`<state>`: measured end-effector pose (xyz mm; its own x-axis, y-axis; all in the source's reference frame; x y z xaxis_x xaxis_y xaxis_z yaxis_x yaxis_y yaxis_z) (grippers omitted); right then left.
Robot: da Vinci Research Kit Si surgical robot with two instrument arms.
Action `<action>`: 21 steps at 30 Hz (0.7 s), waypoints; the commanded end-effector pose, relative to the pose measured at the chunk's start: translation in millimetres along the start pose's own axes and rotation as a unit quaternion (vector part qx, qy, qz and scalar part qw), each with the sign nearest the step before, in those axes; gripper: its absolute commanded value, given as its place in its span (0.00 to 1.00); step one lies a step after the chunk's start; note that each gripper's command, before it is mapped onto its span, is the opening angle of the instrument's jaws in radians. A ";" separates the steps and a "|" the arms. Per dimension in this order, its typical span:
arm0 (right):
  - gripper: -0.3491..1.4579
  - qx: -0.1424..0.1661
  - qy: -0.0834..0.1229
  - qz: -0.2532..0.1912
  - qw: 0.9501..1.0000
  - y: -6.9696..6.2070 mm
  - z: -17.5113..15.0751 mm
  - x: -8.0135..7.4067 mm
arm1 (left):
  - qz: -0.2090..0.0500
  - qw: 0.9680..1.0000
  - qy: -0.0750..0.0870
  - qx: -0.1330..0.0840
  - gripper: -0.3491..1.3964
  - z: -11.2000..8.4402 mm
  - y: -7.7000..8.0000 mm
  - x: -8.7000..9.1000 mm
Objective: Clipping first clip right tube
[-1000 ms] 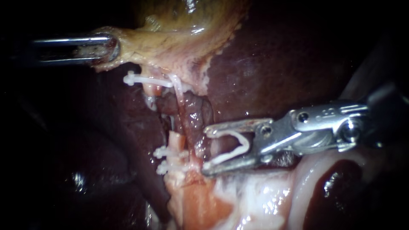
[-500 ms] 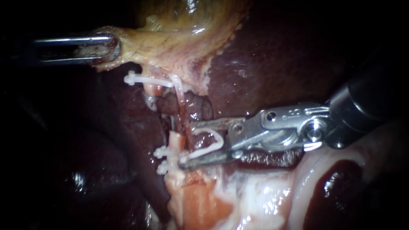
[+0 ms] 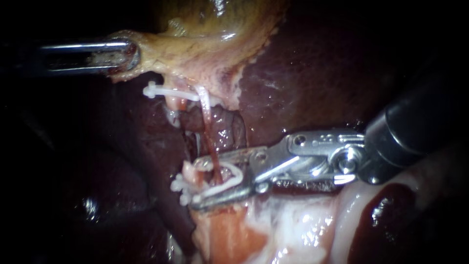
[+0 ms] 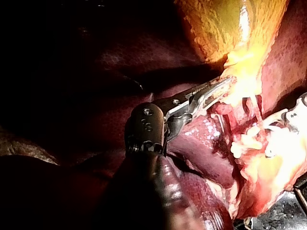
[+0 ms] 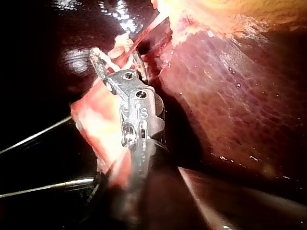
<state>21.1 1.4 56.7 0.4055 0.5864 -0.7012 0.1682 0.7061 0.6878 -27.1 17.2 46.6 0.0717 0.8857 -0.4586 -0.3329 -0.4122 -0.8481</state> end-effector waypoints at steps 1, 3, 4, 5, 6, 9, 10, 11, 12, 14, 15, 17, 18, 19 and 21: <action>0.46 0.008 0.002 0.002 1.000 -0.3 0.1 0.3 | 0.000 1.000 0.000 0.000 0.00 0.0 0.0 0.0; 0.46 0.020 0.004 0.001 1.000 -0.8 0.3 0.5 | 0.000 1.000 0.000 0.000 0.00 0.0 0.0 0.0; 0.46 0.026 0.005 0.002 1.000 -1.0 0.4 0.5 | 0.000 1.000 0.000 0.000 0.00 0.0 0.0 0.0; 0.45 0.033 0.005 0.002 0.999 -1.3 0.6 0.6 | 0.000 1.000 0.000 0.000 0.00 0.0 0.0 0.0; 0.45 0.039 0.006 0.000 0.999 -1.5 0.7 0.6 | 0.000 1.000 0.000 0.000 0.00 0.0 0.0 0.0; 0.44 0.057 0.007 0.000 0.998 -2.1 0.9 0.6 | 0.000 1.000 0.000 0.000 0.00 0.0 -0.1 0.0; 0.44 0.061 0.007 -0.001 0.998 -2.3 1.0 0.6 | 0.000 1.000 0.000 0.000 0.00 0.0 -0.1 0.0; 0.43 0.065 0.006 -0.003 0.998 -2.4 1.1 0.6 | 0.000 1.000 0.000 0.000 0.00 0.0 -0.1 0.0; 0.43 0.069 0.007 -0.001 0.998 -2.4 1.1 0.6 | 0.000 1.000 0.000 0.000 0.00 0.0 -0.1 0.0; 0.43 0.074 0.011 -0.004 0.997 -2.5 1.2 0.6 | 0.000 1.000 0.000 0.000 0.00 0.0 -0.1 -0.1; 0.42 0.075 0.014 -0.002 0.997 -2.5 1.2 0.6 | 0.000 1.000 0.000 0.000 0.00 0.0 -0.1 -0.1; 0.42 0.076 0.020 -0.002 0.997 -2.5 1.2 0.6 | 0.000 1.000 0.000 0.000 0.00 0.0 -0.2 -0.1; 0.42 0.076 0.020 -0.002 0.997 -2.5 1.2 0.6 | 0.000 1.000 0.000 0.000 0.00 0.0 -0.2 -0.1; 0.42 0.076 0.020 -0.002 0.997 -2.5 1.2 0.6 | 0.000 1.000 0.000 0.000 0.00 0.0 -0.2 -0.1; 0.41 0.076 0.022 -0.002 0.997 -2.5 1.2 0.6 | 0.000 1.000 0.000 0.000 0.00 0.0 -0.2 -0.1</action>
<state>22.1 -0.4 54.8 0.3644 0.6033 -0.7094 0.3080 0.6409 0.7031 -27.0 17.2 46.8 0.0716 0.8853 -0.4594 -0.3334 -0.4128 -0.8476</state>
